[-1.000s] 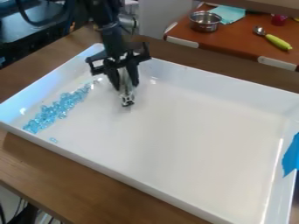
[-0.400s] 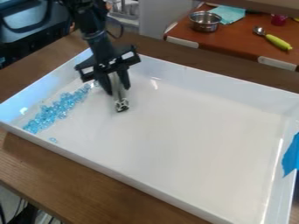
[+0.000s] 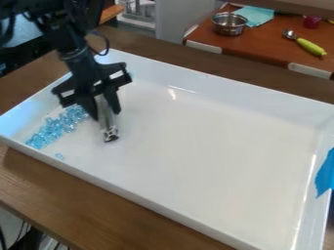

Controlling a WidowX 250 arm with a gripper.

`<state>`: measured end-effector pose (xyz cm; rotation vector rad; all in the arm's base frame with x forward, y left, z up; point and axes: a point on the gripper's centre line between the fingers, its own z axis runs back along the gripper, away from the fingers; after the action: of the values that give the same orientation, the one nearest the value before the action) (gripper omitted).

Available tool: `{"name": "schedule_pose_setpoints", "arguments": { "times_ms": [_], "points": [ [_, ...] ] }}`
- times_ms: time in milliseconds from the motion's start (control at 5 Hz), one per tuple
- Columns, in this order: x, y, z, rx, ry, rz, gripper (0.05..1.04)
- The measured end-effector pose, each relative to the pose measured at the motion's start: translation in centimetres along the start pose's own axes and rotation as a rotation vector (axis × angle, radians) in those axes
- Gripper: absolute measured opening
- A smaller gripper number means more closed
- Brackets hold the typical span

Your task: Sweep into pile

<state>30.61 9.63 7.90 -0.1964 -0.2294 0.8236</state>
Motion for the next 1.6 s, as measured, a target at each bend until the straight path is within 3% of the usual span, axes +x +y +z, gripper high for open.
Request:
{"name": "schedule_pose_setpoints", "arguments": {
  "times_ms": [400,1000,1200,1400,1600],
  "points": [
    [-1.9,2.1,0.8,0.007,0.004,0.012,0.376],
    [-3.7,-0.8,1.6,0.027,0.083,0.074,0.376],
    [-3.1,-0.7,2.8,0.032,0.022,0.03,0.376],
    [-3.9,-1.4,2.9,0.03,0.014,-0.099,0.376],
    [-5.3,-3.5,3.2,0.039,0.048,-0.206,0.376]
  ]
}}
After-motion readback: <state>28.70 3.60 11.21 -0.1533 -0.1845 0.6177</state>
